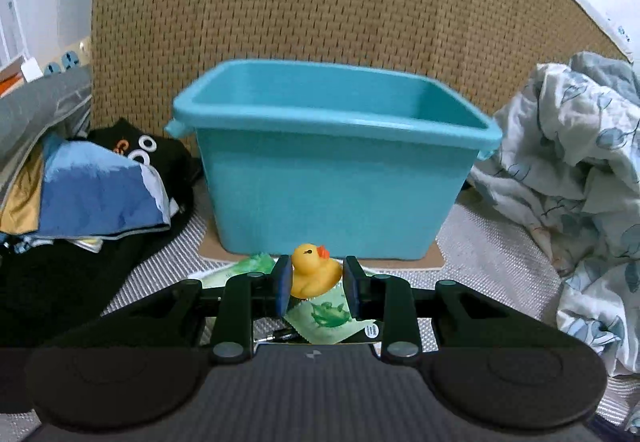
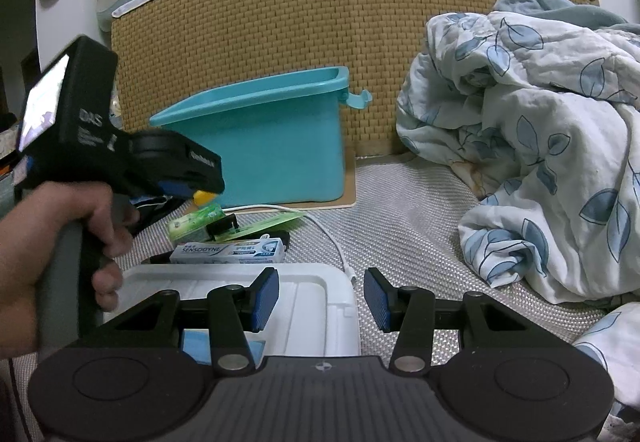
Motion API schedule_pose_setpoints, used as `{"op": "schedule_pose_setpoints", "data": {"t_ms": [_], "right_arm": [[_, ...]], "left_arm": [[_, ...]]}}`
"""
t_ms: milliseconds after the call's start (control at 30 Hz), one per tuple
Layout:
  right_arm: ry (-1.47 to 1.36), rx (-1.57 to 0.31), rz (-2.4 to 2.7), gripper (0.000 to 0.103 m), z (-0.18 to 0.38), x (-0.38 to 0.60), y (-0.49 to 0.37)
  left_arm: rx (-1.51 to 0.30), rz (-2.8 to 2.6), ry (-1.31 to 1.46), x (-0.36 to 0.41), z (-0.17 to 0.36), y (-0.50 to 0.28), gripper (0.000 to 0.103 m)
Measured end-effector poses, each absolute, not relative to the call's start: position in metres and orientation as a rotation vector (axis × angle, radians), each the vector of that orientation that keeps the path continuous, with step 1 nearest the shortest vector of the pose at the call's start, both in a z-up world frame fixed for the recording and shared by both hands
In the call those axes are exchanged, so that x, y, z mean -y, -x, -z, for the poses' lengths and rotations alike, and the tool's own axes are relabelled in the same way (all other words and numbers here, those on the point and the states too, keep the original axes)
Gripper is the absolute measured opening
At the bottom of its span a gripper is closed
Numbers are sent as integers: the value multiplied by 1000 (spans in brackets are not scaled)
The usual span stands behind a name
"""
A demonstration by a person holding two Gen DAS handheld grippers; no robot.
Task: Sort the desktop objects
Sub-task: 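Close the left gripper on the yellow rubber duck, then lift the duck with the left gripper and carry it over the teal bin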
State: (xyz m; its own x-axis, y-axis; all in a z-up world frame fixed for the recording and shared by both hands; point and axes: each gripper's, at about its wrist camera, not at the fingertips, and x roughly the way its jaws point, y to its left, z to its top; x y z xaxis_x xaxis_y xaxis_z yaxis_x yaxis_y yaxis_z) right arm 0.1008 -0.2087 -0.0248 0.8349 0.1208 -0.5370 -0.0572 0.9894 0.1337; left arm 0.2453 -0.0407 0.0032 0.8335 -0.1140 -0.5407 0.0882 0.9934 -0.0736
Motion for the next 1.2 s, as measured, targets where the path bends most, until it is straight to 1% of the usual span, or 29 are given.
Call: {"op": "schedule_pose_setpoints", "data": {"t_ms": [667, 1200], "right_arm": [[-107, -571, -106, 51, 23, 206, -98], [-112, -577, -111, 51, 23, 204, -99]], "left_arm": [[-473, 134, 54, 34, -67, -238, 31], [-438, 142, 72, 30, -112, -257, 31]]}}
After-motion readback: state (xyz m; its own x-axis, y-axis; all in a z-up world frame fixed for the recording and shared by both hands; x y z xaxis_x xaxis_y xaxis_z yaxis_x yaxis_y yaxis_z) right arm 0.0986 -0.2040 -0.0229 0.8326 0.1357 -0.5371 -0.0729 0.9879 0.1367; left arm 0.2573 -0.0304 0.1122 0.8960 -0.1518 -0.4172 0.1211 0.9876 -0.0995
